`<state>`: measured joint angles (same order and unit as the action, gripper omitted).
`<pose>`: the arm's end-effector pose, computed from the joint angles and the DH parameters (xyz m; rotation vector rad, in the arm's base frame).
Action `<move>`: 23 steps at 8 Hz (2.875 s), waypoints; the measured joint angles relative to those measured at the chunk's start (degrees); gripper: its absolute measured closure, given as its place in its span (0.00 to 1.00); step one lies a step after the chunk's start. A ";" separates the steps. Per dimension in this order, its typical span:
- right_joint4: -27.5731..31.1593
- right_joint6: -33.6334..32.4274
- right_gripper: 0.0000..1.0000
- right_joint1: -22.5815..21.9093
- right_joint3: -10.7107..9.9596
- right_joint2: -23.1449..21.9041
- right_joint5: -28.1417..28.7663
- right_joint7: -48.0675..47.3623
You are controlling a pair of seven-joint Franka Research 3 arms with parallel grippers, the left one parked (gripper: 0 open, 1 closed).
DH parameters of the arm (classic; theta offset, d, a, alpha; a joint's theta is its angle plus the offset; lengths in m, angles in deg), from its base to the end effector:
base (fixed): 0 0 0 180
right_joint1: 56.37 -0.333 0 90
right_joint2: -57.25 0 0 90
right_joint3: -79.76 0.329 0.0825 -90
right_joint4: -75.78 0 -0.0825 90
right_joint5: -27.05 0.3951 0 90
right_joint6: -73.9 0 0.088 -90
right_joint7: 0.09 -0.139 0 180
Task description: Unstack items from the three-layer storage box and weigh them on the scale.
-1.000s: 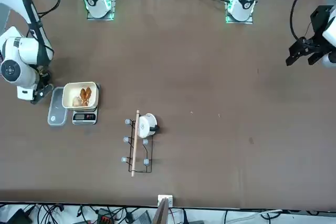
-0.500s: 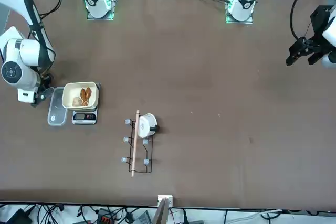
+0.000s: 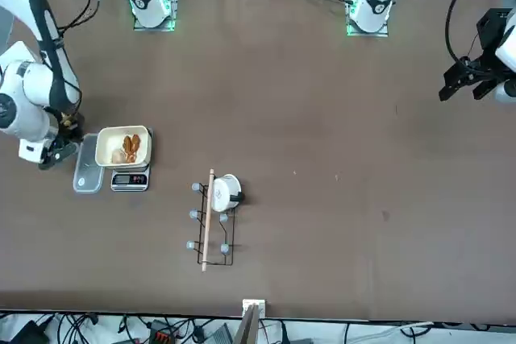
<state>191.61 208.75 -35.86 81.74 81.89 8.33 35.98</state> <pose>0.5677 -0.2026 0.1997 2.8803 0.8068 -0.2686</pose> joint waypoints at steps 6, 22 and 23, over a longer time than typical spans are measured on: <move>-4.75 -17.06 0.19 2.96 -1.84 -2.84 -1.26 12.03; 5.03 3.30 0.27 9.43 -2.31 1.24 -5.11 12.20; 5.00 3.31 0.33 9.42 -2.31 1.20 -5.15 12.20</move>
<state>196.61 212.06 -26.44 79.42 83.08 3.18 48.19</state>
